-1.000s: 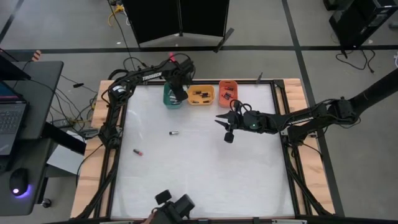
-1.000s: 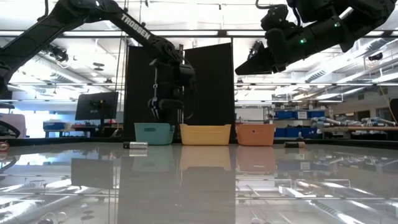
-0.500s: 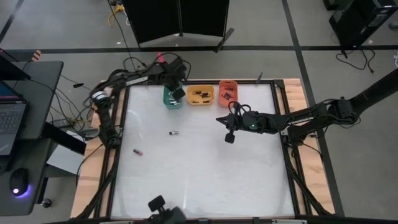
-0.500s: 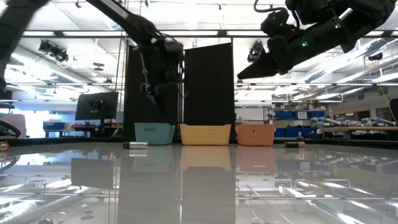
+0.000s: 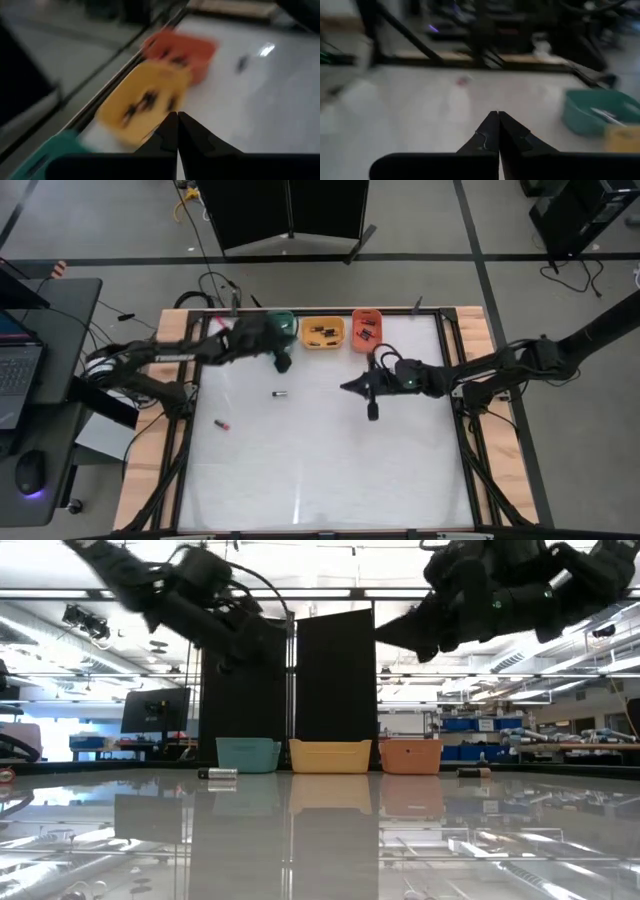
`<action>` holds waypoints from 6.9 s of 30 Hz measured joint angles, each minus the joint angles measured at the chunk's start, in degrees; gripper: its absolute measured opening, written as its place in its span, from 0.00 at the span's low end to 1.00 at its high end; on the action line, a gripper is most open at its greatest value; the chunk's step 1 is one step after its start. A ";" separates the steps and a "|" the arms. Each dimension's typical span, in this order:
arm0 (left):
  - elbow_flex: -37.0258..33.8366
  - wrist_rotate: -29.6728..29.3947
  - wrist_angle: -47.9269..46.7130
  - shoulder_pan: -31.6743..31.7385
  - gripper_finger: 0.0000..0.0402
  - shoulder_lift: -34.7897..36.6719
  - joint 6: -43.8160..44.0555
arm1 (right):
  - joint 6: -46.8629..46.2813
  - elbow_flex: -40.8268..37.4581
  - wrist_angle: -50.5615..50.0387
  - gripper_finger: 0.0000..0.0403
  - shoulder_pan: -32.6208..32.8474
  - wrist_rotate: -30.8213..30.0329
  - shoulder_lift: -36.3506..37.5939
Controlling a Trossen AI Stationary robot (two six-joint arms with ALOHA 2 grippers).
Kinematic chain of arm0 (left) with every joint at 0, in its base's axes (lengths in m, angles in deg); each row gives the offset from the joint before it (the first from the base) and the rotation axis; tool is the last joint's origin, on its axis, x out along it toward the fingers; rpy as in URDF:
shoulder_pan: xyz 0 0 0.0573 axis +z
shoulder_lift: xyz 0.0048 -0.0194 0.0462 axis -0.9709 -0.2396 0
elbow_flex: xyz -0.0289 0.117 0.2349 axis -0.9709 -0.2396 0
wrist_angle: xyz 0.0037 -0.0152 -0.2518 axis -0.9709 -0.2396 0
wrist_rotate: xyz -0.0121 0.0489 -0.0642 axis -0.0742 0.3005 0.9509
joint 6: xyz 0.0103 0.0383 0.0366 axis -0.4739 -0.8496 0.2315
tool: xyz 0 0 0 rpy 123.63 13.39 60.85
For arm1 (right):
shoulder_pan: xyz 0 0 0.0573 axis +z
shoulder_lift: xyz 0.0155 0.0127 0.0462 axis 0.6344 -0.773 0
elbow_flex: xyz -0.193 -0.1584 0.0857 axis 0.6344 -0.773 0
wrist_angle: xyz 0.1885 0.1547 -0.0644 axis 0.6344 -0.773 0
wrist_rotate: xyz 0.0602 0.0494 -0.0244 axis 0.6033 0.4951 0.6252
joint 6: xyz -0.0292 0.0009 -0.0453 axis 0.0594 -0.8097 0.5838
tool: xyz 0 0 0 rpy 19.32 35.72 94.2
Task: Sort batteries
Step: Put the brown battery into the yellow bin, then put the silver battery into the green bin
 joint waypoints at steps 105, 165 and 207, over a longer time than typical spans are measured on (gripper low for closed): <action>-21.68 9.50 38.22 -5.33 0.03 0.95 -5.97 | 12.52 19.71 -75.32 0.14 -22.29 -4.38 -13.95; -21.66 9.48 41.61 -5.26 0.03 0.95 -7.10 | 26.47 82.22 -93.55 0.20 -30.17 -0.21 -54.93; -20.08 15.00 38.63 -5.33 0.03 1.15 -3.28 | 8.98 30.10 -49.05 0.02 -17.48 3.20 -11.81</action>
